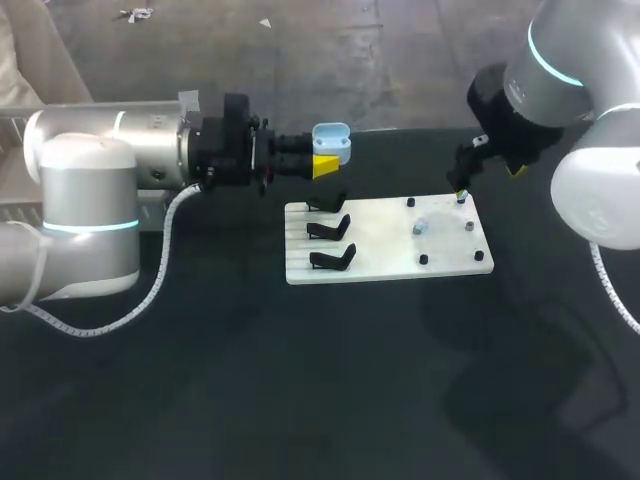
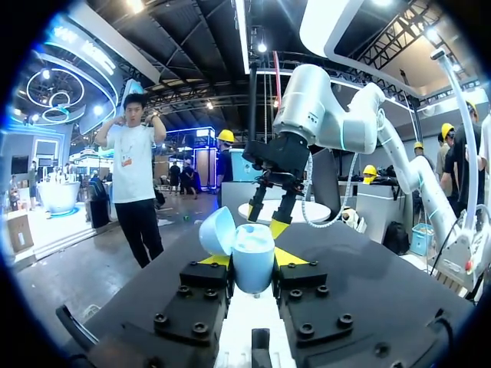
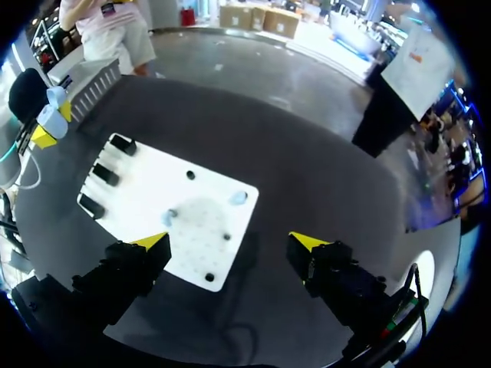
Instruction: Pick up each earbud case from the left stands, insert the matching earbuds, close the lid, and place the case in the box.
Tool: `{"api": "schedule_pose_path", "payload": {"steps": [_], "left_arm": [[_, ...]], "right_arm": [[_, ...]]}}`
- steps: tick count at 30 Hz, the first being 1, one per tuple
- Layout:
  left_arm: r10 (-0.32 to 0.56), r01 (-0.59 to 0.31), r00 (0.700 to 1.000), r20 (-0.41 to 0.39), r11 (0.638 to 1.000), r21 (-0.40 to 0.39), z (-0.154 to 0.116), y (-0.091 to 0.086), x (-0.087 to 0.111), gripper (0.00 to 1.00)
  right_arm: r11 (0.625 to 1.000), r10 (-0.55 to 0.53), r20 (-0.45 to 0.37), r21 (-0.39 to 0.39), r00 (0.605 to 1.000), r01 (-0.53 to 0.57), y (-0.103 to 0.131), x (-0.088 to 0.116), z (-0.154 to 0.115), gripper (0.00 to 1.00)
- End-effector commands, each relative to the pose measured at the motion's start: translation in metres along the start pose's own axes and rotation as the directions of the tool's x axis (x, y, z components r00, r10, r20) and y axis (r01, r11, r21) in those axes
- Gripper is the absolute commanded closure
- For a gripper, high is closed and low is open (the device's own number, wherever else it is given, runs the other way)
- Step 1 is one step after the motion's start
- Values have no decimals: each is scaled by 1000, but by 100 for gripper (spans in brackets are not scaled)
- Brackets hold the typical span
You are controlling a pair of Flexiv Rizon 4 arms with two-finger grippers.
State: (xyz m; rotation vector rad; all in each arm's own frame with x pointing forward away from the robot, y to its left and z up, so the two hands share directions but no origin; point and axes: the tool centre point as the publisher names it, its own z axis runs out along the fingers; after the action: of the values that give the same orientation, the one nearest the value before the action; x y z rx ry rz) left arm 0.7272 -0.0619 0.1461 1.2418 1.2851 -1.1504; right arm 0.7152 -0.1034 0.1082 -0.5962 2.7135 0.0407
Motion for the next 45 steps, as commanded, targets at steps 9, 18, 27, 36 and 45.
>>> {"api": "schedule_pose_path", "payload": {"steps": [9,18,27,36,45], "left_arm": [[3,-3,1000,2,1000,-8,0,-2,0,100],[3,-3,1000,2,1000,-8,0,-2,0,100],[3,-3,1000,2,1000,-8,0,-2,0,100],[3,-3,1000,2,1000,-8,0,-2,0,100],[3,-3,1000,2,1000,-8,0,-2,0,100]], "right_arm": [[1000,2,-4,8,1000,-2,2,-3,1,0],[1000,-5,-17,23,1000,5,0,0,5,0],[996,-65,-39,57,997,67,3,-8,16,0],[987,-101,-119,116,988,115,12,-12,39,0],[988,-67,-159,124,985,87,7,-13,57,0]]}}
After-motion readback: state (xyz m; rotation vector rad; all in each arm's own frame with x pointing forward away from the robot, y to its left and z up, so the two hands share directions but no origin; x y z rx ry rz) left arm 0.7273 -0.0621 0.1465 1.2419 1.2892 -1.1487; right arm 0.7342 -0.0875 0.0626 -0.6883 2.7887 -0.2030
